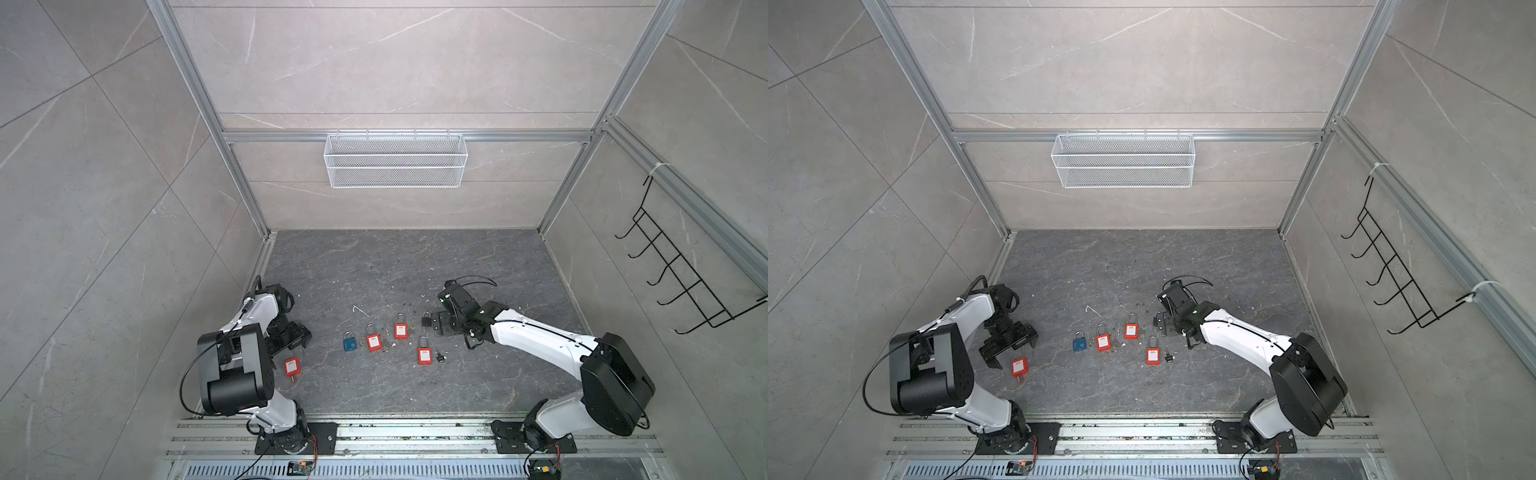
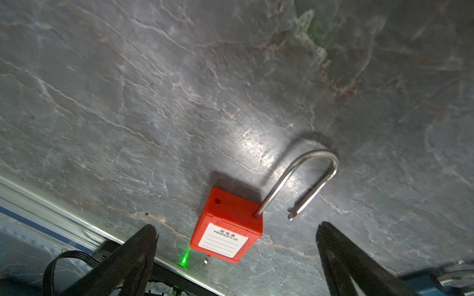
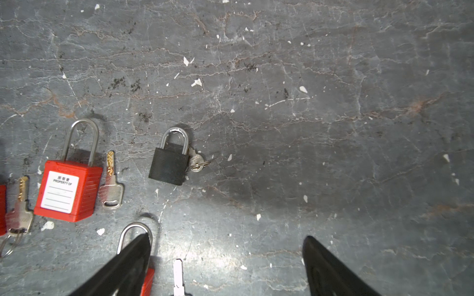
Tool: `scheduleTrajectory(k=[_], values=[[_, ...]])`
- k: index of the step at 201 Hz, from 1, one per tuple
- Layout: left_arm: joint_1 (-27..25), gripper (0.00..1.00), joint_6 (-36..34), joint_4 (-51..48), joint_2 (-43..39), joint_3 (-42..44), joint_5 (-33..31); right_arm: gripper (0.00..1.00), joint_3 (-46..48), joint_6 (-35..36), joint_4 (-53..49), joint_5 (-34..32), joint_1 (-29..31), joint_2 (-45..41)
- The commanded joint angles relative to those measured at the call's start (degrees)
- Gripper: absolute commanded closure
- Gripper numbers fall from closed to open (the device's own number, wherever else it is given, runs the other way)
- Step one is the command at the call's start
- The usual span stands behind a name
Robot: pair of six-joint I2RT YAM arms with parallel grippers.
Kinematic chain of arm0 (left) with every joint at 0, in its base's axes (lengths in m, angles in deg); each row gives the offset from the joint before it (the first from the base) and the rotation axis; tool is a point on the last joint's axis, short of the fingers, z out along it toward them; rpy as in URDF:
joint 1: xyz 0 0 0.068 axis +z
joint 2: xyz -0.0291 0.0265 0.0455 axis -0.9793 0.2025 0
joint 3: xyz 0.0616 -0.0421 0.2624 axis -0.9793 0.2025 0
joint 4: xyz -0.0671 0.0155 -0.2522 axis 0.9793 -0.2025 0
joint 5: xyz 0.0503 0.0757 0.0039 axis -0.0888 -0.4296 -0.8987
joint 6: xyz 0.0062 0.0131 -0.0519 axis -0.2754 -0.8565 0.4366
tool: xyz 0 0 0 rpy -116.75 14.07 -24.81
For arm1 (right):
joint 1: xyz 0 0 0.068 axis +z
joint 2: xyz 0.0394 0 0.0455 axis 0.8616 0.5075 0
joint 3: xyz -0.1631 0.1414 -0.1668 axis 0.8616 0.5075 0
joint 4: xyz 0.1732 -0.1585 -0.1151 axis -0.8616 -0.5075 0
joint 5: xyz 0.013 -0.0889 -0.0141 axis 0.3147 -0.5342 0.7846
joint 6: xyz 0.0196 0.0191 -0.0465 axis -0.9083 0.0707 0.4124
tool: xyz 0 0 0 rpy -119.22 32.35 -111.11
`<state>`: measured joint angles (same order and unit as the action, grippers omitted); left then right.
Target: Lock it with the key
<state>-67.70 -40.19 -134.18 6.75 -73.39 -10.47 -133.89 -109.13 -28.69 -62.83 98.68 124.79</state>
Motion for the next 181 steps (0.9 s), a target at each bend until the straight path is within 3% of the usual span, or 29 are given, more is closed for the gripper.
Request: scheduleTrajectory(k=[1,42,97,148,181], values=[[0.2,0.00,-0.5,0.3,-0.8,1.1,1.3,0.06,0.4,0.2,-1.5,-0.2,-0.2,-0.5],[-1.7,0.00,3.5,6.3,-5.1,6.6,10.3,0.06,0.0,0.3,-1.3,-0.2,-0.2,0.0],[-9.1,0.00,11.3,11.5,-7.8,9.1,13.1,0.07,-0.1,0.6,-1.8,0.0,-0.2,-0.8],[-10.4,0.00,13.2,10.4,-10.2,8.7,8.9,0.11,-0.2,6.3,-0.5,6.1,-0.2,-1.5],[-10.2,0.04,18.1,7.4,-15.4,10.2,4.5,0.12,-1.7,8.3,-1.4,7.4,-0.2,-0.6]])
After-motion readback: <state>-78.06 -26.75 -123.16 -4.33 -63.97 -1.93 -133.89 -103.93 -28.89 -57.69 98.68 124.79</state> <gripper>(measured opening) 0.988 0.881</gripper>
